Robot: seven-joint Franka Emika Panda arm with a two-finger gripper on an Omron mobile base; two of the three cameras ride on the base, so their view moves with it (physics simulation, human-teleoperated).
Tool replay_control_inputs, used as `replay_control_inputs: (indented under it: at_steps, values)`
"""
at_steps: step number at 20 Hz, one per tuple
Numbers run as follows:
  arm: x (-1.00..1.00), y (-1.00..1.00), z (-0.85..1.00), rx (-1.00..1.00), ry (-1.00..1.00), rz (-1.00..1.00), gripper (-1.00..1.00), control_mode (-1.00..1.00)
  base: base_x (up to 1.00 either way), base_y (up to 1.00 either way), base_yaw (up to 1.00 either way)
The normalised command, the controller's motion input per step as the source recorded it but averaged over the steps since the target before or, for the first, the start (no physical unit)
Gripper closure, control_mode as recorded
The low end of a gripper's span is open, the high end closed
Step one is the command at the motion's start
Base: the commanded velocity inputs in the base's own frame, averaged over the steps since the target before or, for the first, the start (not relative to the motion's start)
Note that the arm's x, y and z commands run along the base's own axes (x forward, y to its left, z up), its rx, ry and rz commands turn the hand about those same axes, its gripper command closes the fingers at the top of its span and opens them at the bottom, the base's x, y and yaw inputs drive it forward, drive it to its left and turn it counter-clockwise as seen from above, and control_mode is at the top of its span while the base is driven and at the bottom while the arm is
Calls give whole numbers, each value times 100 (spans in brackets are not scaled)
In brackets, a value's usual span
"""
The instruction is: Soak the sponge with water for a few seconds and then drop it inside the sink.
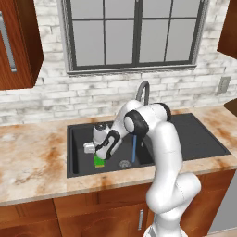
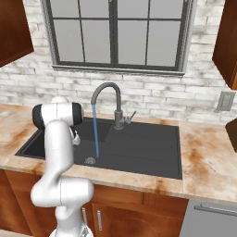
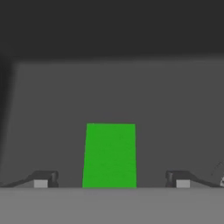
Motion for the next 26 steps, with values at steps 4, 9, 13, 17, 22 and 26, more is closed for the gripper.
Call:
replay_control_inputs:
  at_steps: [4, 9, 13, 17, 22, 26]
  values:
    - [-35, 0, 74, 0, -12, 0, -100, -100, 0, 0, 0]
    - [-32, 0, 70, 1, -9, 0, -100, -100, 0, 0, 0]
    - [-39, 0, 61, 0, -6, 0, -100, -100, 0, 0, 0]
    - [-19, -7, 60, 0, -6, 0, -100, -100, 0, 0, 0]
    - [-5, -13, 64, 0, -4, 0, -100, -100, 0, 0, 0]
    - [-18, -3, 71, 1, -3, 0, -100, -100, 0, 0, 0]
